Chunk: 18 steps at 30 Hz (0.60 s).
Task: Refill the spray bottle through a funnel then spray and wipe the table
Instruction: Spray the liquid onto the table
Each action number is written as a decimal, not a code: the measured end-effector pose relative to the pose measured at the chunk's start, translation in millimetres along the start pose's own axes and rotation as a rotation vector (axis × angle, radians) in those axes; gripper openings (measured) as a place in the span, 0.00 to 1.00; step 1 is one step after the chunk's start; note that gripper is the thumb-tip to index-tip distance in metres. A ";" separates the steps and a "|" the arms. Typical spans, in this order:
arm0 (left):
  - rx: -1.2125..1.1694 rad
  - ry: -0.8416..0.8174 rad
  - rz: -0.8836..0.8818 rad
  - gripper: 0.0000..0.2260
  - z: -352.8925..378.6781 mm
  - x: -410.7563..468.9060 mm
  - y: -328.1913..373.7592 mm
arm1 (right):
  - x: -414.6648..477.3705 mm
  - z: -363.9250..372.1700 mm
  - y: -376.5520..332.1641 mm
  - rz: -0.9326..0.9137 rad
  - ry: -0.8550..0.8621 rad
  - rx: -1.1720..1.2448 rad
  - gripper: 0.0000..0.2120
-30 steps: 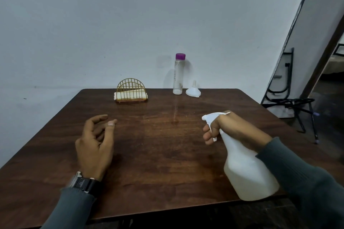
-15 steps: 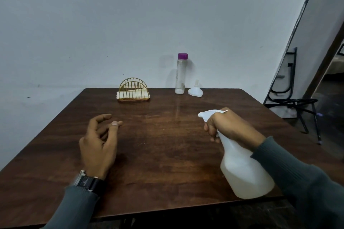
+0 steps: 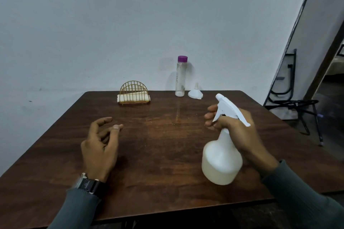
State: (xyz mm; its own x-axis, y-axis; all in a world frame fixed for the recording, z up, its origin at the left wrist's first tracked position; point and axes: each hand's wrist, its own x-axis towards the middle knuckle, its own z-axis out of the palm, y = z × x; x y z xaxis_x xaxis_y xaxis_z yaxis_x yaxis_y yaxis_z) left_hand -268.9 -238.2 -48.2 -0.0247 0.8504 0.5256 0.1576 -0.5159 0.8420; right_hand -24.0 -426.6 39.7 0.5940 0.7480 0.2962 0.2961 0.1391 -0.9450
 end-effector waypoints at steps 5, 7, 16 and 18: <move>0.015 -0.017 0.013 0.10 0.6 0.0 1.6 | -8.9 -3.0 14.7 0.000 0.019 -0.214 0.13; 0.021 -0.024 0.013 0.11 0.4 -0.2 0.3 | -18.0 -9.2 19.3 0.054 -0.004 -0.348 0.21; 0.071 -0.145 -0.085 0.12 9.3 20.4 -2.8 | -53.8 -33.2 32.0 0.194 -0.256 -0.701 0.48; 0.087 -0.244 -0.112 0.13 12.4 28.3 -4.9 | -51.6 -31.5 27.5 0.191 -0.262 -0.695 0.45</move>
State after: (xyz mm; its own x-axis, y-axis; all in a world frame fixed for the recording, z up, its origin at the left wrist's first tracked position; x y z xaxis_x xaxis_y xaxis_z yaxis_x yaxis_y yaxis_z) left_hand -258.2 -210.4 -39.0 0.1896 0.9070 0.3761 0.2519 -0.4152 0.8742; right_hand -23.0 -481.8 2.7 0.5110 0.8595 0.0118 0.6601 -0.3836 -0.6459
